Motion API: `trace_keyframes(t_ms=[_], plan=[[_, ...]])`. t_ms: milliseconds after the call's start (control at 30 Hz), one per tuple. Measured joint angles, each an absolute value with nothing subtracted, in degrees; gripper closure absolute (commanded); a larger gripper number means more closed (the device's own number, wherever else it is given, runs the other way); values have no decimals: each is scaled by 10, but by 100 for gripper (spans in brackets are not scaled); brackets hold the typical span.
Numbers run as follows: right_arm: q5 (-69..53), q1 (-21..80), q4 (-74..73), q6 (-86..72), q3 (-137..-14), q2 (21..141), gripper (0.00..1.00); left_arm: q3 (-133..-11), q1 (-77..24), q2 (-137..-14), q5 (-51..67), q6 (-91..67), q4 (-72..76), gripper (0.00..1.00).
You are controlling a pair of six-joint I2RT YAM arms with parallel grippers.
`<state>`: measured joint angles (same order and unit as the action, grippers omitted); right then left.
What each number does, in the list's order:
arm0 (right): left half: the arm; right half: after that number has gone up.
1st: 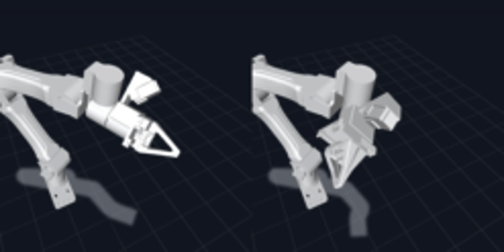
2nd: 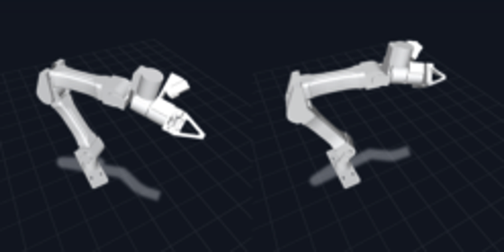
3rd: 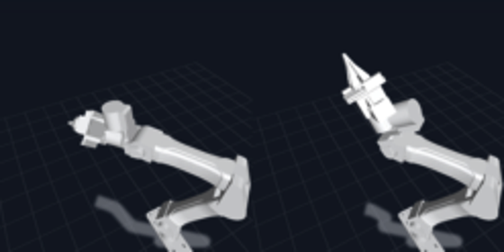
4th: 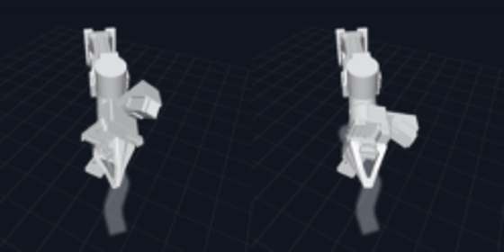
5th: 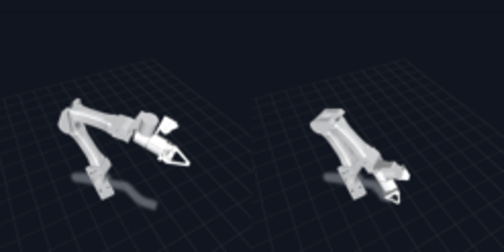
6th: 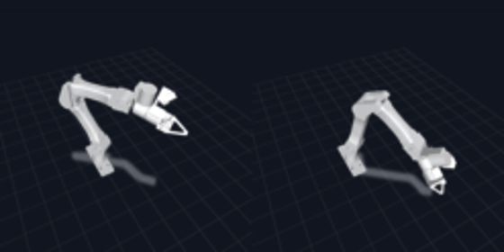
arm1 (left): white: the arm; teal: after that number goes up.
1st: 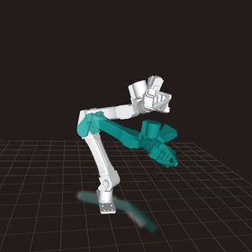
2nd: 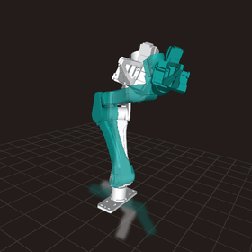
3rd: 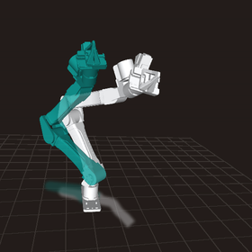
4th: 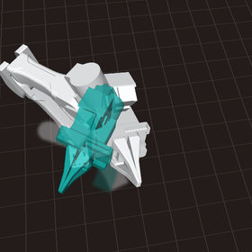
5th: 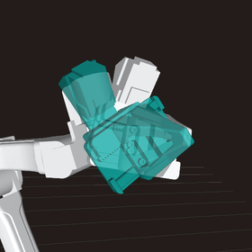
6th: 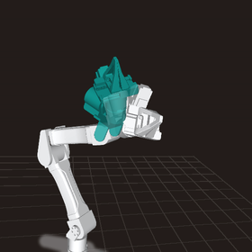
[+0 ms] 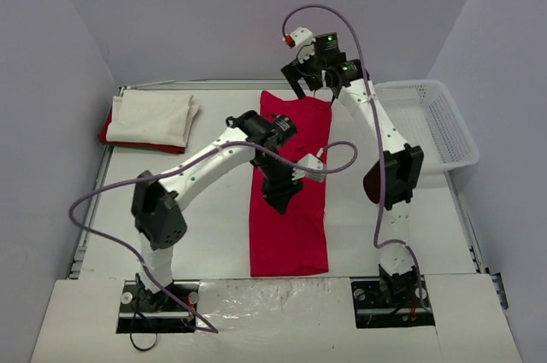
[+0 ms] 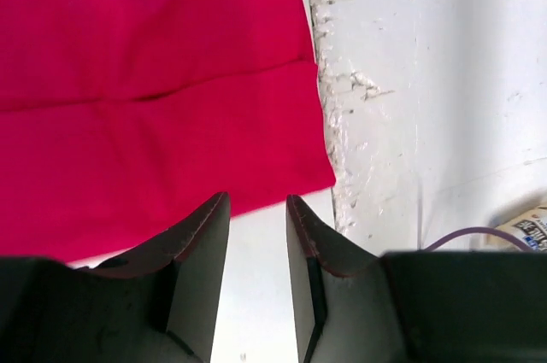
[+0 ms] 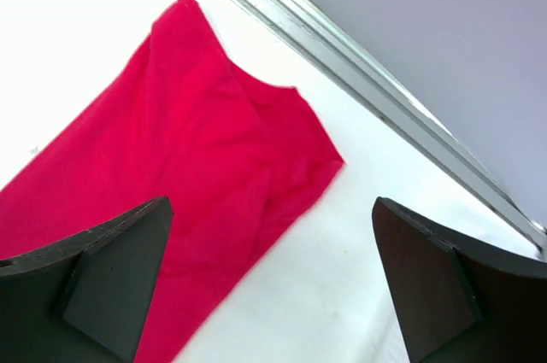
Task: Fold and stack the t-shirts
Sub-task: Rotate the tshirt 90 degrees
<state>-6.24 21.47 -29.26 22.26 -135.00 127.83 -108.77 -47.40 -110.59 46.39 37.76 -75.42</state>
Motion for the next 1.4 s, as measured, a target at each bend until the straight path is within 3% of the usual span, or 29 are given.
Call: trace_keyframes(t_ms=[133,267,400,533,733,833,867,933,967,1000,1133,1400], plan=[[-60,193,-278,222,-1186,1141,0,-1024,-401,-981,470,395,-751,68],[-69,183,-290,228,-989,1008,0,-915,-225,-878,480,375,-720,67],[-94,253,-344,246,-826,872,2,-795,-88,-819,460,342,-661,66],[-153,323,-403,268,-721,743,4,-716,-106,-764,449,342,-645,59],[-168,294,-469,281,-630,623,7,-687,-177,-700,444,360,-641,57],[-144,289,-467,270,-625,639,26,-686,-169,-696,442,358,-635,60],[-140,289,-467,269,-629,658,44,-686,-161,-697,442,357,-630,60],[-139,289,-462,272,-643,705,59,-686,-144,-699,441,354,-621,60],[-140,289,-455,271,-655,739,72,-685,-137,-699,440,352,-617,60],[-142,289,-447,274,-665,770,76,-684,-131,-698,439,351,-613,60],[-166,290,-434,272,-734,899,85,-658,-123,-670,429,342,-592,57],[-204,317,-413,280,-787,1063,90,-615,-81,-582,403,316,-566,48]])
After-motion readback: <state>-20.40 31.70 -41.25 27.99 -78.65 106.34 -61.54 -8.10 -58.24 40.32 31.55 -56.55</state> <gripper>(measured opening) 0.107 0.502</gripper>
